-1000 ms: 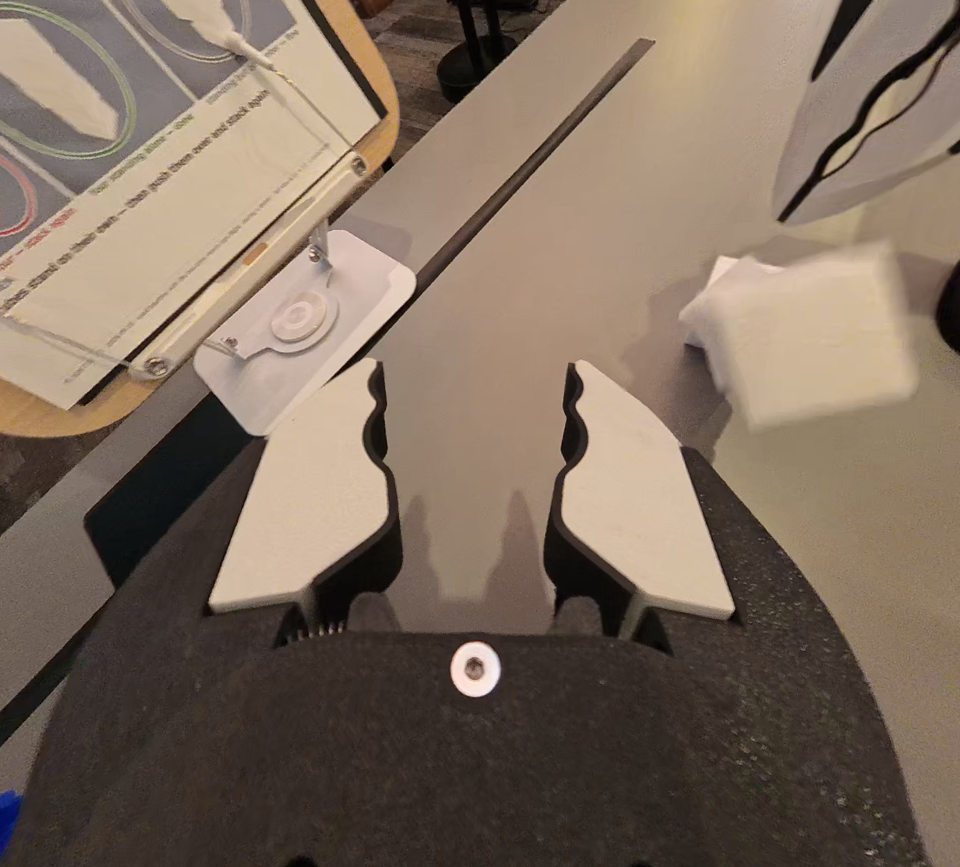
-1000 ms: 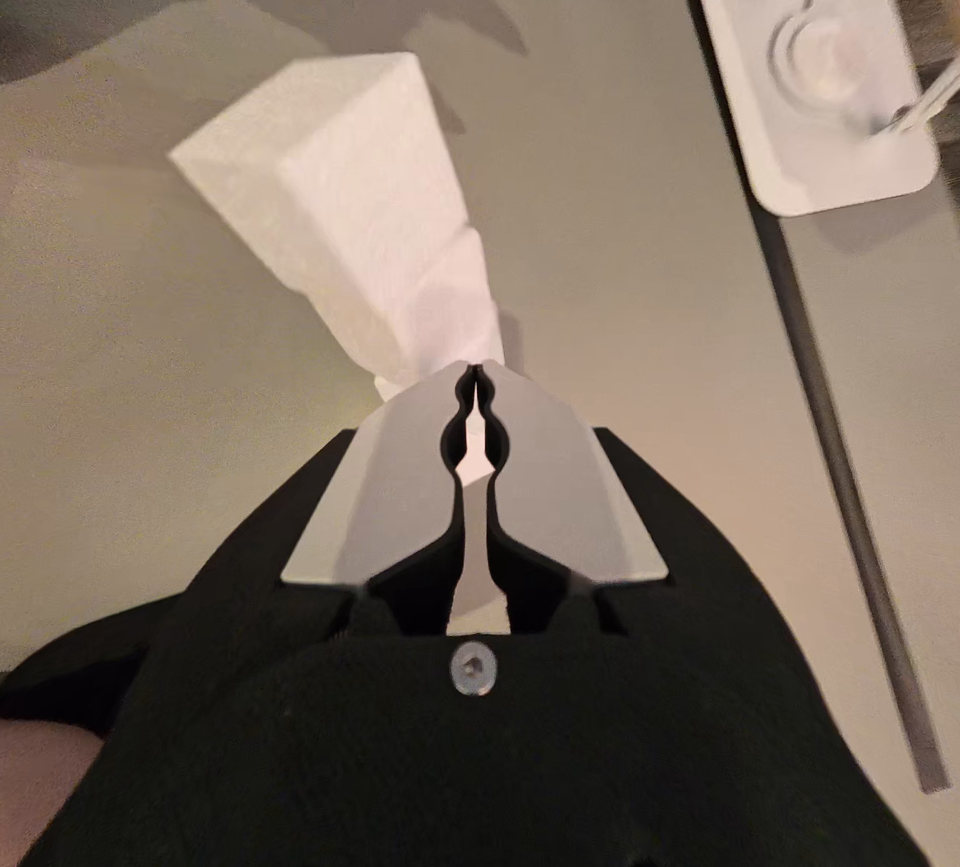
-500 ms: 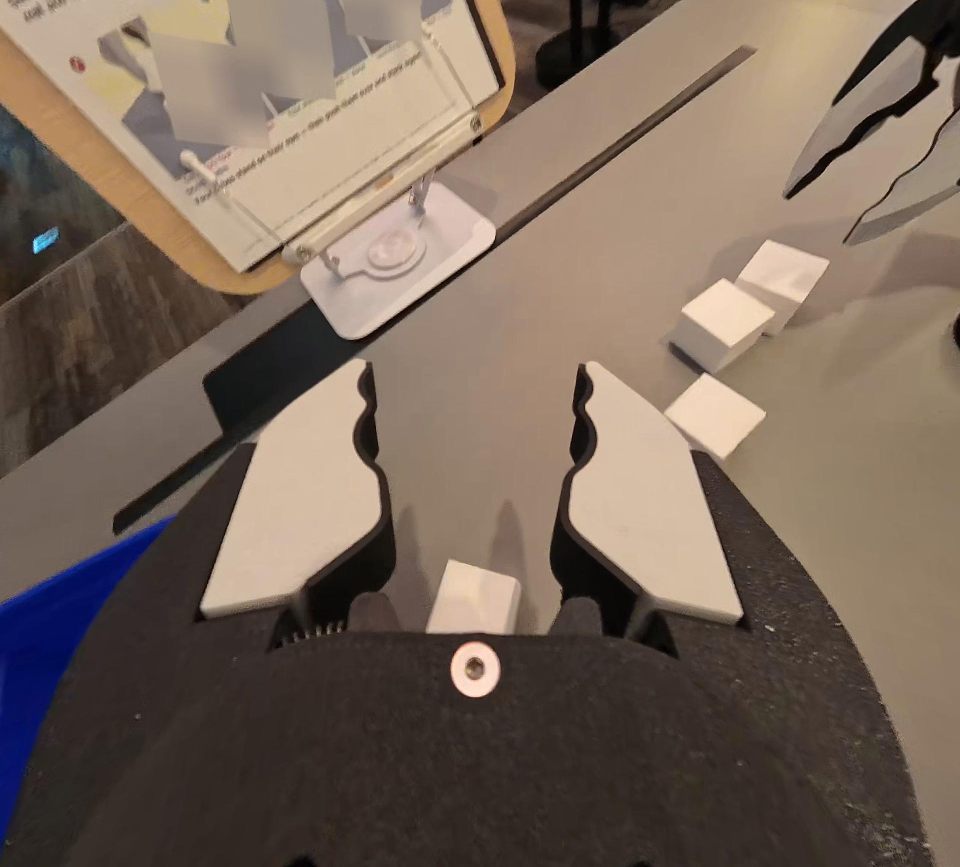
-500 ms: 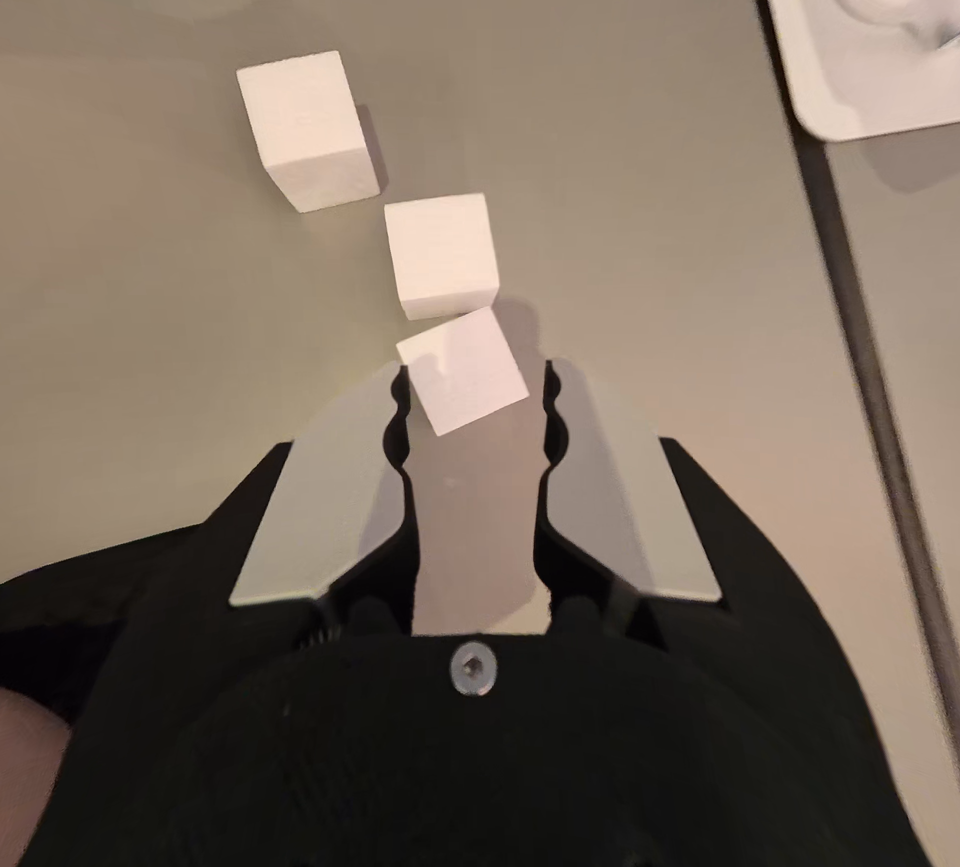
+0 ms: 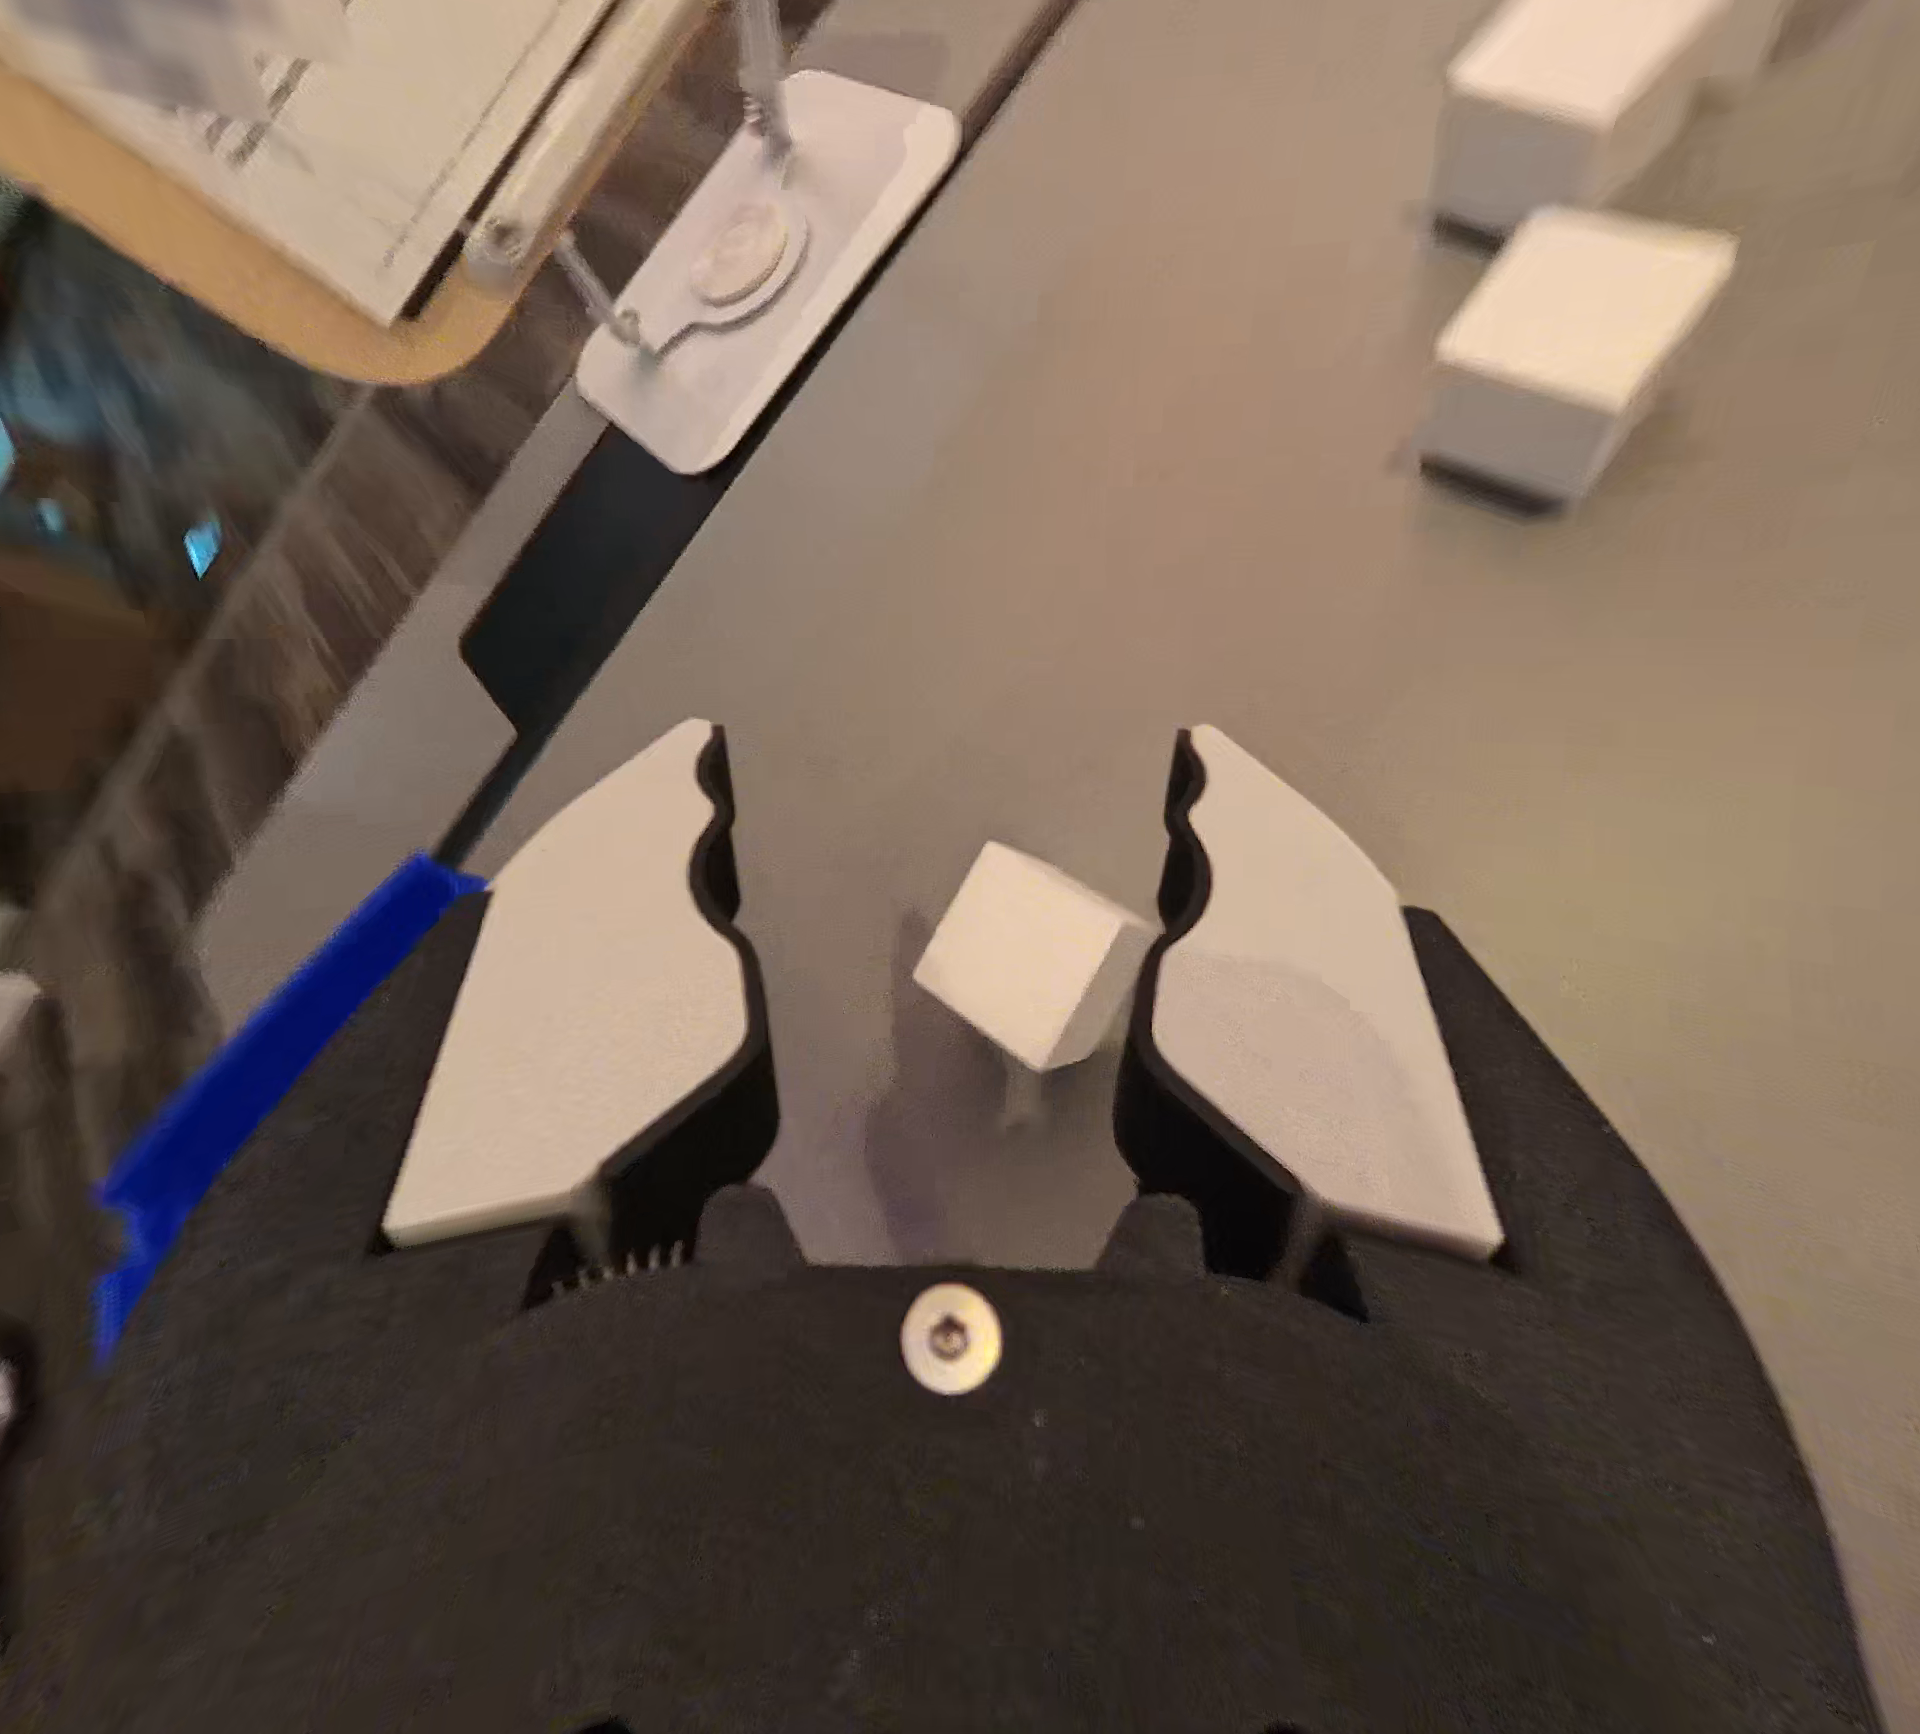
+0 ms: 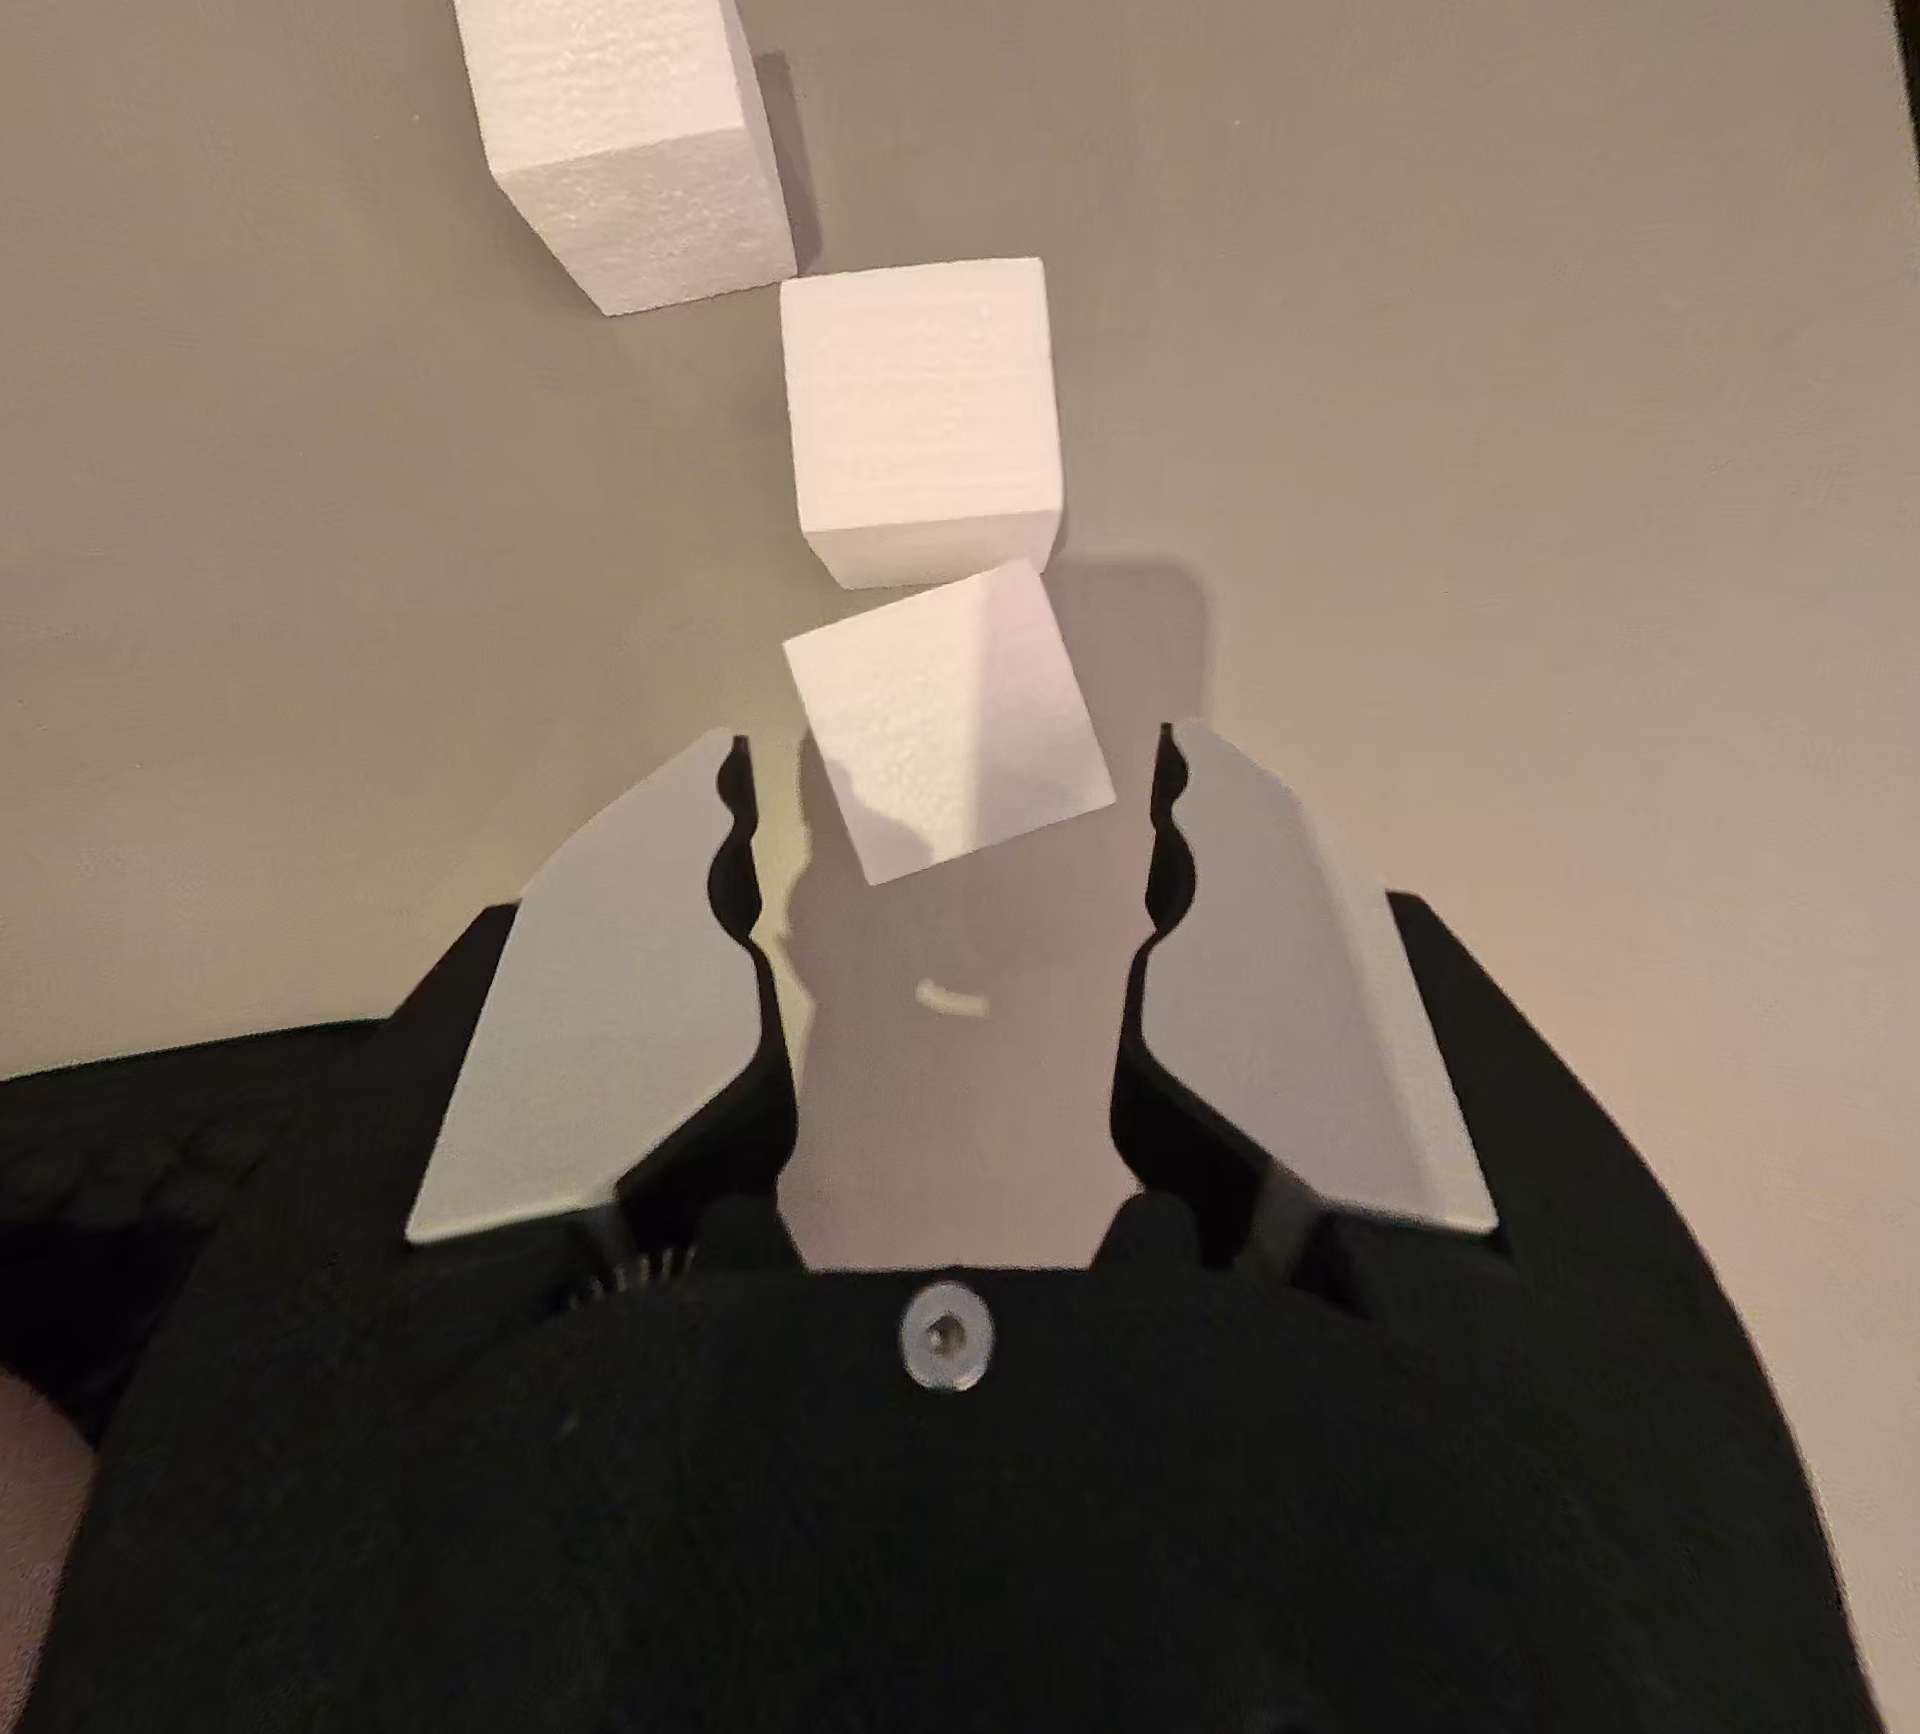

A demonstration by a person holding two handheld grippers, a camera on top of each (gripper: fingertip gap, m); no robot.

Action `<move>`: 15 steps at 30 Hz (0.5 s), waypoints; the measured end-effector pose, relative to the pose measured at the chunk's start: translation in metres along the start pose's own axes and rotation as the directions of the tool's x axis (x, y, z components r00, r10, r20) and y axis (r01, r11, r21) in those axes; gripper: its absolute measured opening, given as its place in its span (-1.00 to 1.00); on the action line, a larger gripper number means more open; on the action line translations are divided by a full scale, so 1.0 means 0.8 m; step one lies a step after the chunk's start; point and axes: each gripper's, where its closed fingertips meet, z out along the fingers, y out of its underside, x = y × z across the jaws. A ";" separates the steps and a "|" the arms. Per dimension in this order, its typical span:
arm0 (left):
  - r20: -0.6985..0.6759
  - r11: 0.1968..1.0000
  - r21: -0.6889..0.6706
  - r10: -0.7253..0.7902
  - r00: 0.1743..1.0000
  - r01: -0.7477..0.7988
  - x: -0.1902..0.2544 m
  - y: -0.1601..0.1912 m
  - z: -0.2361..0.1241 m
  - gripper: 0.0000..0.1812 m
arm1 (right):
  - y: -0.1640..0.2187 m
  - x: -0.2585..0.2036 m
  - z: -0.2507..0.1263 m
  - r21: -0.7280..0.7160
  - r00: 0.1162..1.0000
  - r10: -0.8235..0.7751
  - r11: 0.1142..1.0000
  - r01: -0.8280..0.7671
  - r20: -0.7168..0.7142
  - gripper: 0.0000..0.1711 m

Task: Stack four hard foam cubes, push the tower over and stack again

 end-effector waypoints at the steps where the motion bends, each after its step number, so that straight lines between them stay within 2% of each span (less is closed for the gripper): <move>1: -0.019 0.997 0.010 0.074 0.997 -0.074 0.004 0.012 0.004 -0.08 | 0.003 0.000 0.001 -0.009 1.000 0.000 1.000 0.000 0.002 -0.13; 3: -0.061 0.994 0.003 0.111 0.992 -0.111 0.005 0.040 0.010 -0.11 | 0.007 -0.001 0.004 -0.025 1.000 0.008 1.000 -0.007 0.013 -0.13; 7: -0.185 0.998 0.061 0.002 0.983 0.009 0.009 0.070 0.027 -0.11 | 0.009 0.000 0.009 -0.026 1.000 0.009 1.000 -0.009 0.019 -0.13; 10: -0.252 0.999 0.024 -0.038 0.967 0.046 0.019 0.095 0.043 -0.10 | 0.014 0.000 0.013 -0.038 1.000 0.015 0.999 -0.014 0.019 -0.13; 15: -0.226 0.995 -0.082 0.033 0.974 -0.053 0.027 0.129 0.066 -0.09 | 0.013 -0.001 0.017 -0.018 0.999 0.019 1.000 -0.018 0.036 -0.21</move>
